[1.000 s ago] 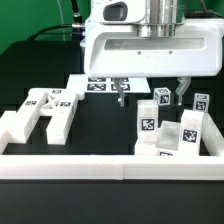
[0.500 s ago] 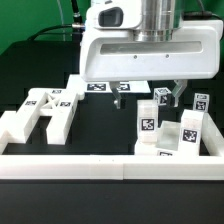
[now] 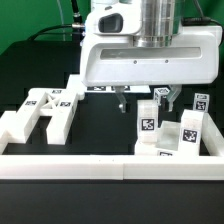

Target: Assemble chair

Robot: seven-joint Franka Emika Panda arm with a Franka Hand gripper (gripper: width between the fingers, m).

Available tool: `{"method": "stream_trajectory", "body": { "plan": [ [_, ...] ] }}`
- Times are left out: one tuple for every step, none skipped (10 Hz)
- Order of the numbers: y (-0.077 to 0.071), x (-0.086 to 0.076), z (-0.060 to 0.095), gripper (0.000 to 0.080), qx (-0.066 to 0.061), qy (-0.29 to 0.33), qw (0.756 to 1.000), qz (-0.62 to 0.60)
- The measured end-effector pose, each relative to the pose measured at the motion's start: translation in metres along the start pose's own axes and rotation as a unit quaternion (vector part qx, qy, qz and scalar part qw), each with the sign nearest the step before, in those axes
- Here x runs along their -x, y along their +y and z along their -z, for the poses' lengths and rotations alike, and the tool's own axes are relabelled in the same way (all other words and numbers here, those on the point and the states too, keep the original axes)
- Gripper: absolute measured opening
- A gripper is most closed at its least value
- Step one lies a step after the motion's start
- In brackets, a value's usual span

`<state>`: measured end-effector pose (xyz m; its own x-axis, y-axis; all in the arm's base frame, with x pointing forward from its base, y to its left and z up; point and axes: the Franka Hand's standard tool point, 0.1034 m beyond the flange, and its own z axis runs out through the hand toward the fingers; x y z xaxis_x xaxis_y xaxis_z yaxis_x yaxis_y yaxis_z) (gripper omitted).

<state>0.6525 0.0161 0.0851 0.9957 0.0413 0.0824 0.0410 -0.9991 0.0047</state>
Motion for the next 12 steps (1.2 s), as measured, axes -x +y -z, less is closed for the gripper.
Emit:
{"method": "stream_trajectory", "body": {
  "plan": [
    [0.0001, 0.0001, -0.0001, 0.0364, 0.000, 0.000, 1.000, 0.000],
    [0.0001, 0.0000, 0.0000, 0.0291, 0.000, 0.000, 1.000, 0.000],
    [0.0001, 0.0000, 0.0000, 0.0291, 0.000, 0.000, 1.000, 0.000],
    [0.0000, 0.0000, 0.0000, 0.0291, 0.000, 0.000, 1.000, -0.011],
    [0.0000, 0.0000, 0.0000, 0.0291, 0.000, 0.000, 1.000, -0.014],
    [-0.0001, 0.0000, 0.0000, 0.0291, 0.000, 0.000, 0.999, -0.032],
    [-0.0007, 0.0006, -0.0003, 0.0291, -0.003, -0.001, 0.995, -0.103],
    [-0.0008, 0.0010, -0.0004, 0.0291, -0.006, -0.003, 0.988, -0.153],
    [-0.0014, 0.0011, -0.0007, 0.0291, -0.006, -0.004, 0.980, -0.197],
    [-0.0015, 0.0011, -0.0008, 0.0291, -0.006, -0.004, 0.971, -0.239],
    [-0.0018, 0.0010, -0.0010, 0.0291, -0.006, -0.004, 0.965, -0.263],
    [-0.0035, 0.0008, -0.0012, 0.0291, -0.006, -0.004, 0.948, -0.317]
  ]
}}
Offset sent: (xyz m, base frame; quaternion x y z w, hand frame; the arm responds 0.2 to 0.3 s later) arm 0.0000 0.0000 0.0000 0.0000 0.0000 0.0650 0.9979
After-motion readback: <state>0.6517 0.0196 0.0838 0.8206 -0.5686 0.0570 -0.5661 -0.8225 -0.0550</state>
